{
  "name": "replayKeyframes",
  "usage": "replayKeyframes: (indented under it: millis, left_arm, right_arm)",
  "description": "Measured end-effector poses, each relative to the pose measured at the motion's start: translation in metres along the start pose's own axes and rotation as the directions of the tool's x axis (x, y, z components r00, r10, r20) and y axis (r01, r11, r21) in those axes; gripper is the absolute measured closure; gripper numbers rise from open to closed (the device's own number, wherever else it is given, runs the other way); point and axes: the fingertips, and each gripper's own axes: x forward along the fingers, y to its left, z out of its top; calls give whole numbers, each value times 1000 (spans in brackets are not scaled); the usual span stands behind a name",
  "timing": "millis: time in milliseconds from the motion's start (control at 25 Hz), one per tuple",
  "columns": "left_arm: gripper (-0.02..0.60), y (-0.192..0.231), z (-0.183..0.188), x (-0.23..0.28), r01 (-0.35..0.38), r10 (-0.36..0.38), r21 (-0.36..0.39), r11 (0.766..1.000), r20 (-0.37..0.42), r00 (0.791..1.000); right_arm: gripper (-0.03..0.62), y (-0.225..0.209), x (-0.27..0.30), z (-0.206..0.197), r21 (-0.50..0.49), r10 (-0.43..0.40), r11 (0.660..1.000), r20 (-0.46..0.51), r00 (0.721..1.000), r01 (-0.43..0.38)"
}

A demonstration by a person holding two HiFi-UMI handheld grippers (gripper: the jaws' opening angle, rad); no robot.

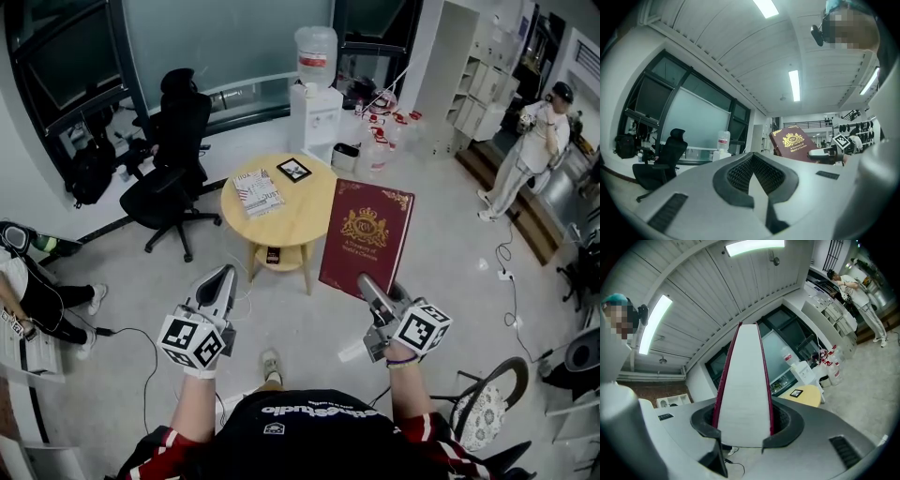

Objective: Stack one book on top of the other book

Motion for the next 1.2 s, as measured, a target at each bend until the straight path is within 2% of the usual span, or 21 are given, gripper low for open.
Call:
replayKeyframes:
  millis: [240,880,1080,1200]
  left_arm:
    - [565,42,22,31,1,-2,-14,1000,-12,1000]
    - [565,118,20,106,20,-20,-22,1000,-26,999]
    - [565,172,34,129,32,-33,-37,999,-27,999]
    - [565,175,30,136,32,-33,-36,999,-23,999]
  right_arm:
    - [368,-1,51,25,-1,-26,1000,0,1000,26]
    - [368,-37,146,41,15,-45,999,-13,999,45]
    - [368,-29,204,50,16,-57,998,-18,998,57]
    - [368,-36,210,48,19,-53,998,-20,998,53]
